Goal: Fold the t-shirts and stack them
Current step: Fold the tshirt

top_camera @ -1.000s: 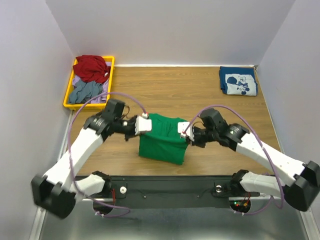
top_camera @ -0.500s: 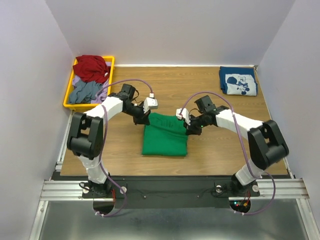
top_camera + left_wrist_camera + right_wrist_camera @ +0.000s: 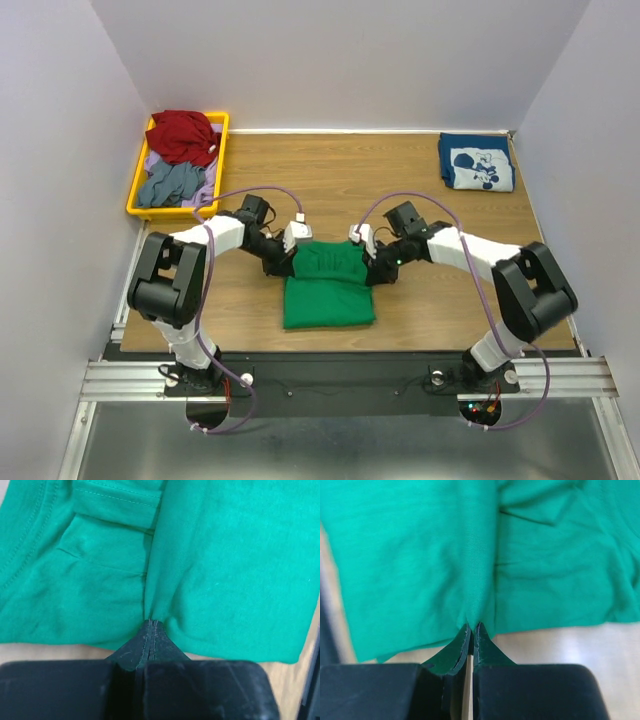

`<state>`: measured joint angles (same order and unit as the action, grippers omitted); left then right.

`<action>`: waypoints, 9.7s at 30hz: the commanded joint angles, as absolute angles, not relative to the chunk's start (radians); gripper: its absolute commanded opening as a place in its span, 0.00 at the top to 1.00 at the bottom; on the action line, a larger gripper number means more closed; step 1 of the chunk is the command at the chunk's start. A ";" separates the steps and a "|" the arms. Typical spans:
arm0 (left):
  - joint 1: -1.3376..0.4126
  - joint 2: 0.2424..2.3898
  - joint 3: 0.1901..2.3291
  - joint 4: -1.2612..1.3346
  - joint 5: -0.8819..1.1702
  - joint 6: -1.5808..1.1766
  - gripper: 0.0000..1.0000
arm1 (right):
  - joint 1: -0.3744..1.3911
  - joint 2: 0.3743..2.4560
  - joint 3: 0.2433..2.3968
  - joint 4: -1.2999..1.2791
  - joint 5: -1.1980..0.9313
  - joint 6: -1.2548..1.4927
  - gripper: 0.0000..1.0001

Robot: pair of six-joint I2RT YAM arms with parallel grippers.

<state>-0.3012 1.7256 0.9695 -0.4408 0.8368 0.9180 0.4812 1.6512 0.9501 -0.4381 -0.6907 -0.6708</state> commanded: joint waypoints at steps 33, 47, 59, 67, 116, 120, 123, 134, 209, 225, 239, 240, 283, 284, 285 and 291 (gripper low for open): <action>-0.620 1.443 0.928 -0.279 0.703 1.016 0.50 | 0.456 2.048 1.443 -0.431 -0.868 -0.187 0.39; -0.689 1.603 0.962 -0.252 0.690 1.028 0.54 | 0.457 2.134 1.420 -0.365 -0.882 -0.149 0.48; -0.696 1.586 1.006 -0.272 0.680 0.999 1.00 | 0.462 2.186 1.378 -0.362 -0.920 -0.158 0.78; -0.695 1.506 1.000 -0.183 0.560 0.982 1.00 | 0.462 2.207 1.353 -0.362 -0.977 -0.161 0.88; -0.353 1.516 1.063 -0.273 0.765 0.620 0.49 | 0.261 1.919 1.356 -0.607 -0.905 -0.133 0.43; -0.324 1.516 1.003 -0.200 0.762 0.519 0.49 | 0.270 1.922 1.348 -0.606 -0.907 -0.138 0.43; -0.319 1.534 0.979 -0.170 0.755 0.485 0.49 | 0.278 1.917 1.338 -0.609 -0.930 -0.133 0.44; -0.305 1.634 0.986 -0.126 0.735 0.416 0.49 | 0.308 1.913 1.270 -0.609 -0.845 -0.141 0.45; -0.442 1.356 0.948 -0.138 0.756 0.421 0.49 | 0.313 2.028 1.568 -0.641 -0.446 -0.232 0.79; -0.264 1.569 0.930 0.032 0.683 0.023 0.50 | 0.487 1.790 1.392 -0.612 -0.670 -0.038 0.64; -0.264 1.701 0.962 0.086 0.727 -0.100 0.64 | 0.548 1.845 1.193 -0.538 -0.689 -0.086 0.66; -0.265 1.704 0.965 0.092 0.729 -0.109 0.70 | 0.546 1.847 1.187 -0.538 -0.683 -0.089 0.67; -0.262 1.956 0.937 0.692 1.036 -0.520 0.36 | 0.227 2.034 1.043 0.173 -1.011 0.488 0.42; -0.258 1.998 0.943 0.695 1.025 -0.526 0.33 | 0.216 2.057 1.069 0.172 -1.005 0.485 0.41; -0.252 2.014 0.949 0.695 1.011 -0.532 0.31 | 0.195 2.094 1.084 0.170 -1.003 0.491 0.40; -0.213 2.063 0.979 0.703 1.000 -0.551 0.27 | 0.181 2.157 1.170 0.160 -1.035 0.517 0.32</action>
